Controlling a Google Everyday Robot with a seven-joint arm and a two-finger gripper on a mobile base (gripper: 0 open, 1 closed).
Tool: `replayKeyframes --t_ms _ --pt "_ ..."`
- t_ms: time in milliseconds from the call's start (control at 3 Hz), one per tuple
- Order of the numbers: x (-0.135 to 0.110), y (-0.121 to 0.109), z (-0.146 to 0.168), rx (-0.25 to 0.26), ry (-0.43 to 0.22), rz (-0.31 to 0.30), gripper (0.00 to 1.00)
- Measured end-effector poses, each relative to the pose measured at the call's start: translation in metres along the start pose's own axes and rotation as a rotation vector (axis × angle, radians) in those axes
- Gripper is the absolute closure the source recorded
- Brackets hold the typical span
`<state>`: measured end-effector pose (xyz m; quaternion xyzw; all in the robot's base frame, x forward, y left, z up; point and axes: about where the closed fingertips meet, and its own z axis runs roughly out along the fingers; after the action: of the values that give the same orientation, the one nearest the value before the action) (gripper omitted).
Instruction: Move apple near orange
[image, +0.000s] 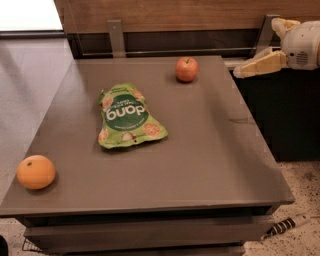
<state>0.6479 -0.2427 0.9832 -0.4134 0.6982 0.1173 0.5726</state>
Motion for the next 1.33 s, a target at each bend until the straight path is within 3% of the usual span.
replayKeyframes --t_ms 333,667,1333 --pt "0.006 -0.004 0.028 -0.048 0.000 0.038 0.00" --pt "0.021 -0.011 0.098 -0.119 0.010 0.111 0.00" --pt "0.051 0.009 0.167 -0.144 0.041 0.173 0.00"
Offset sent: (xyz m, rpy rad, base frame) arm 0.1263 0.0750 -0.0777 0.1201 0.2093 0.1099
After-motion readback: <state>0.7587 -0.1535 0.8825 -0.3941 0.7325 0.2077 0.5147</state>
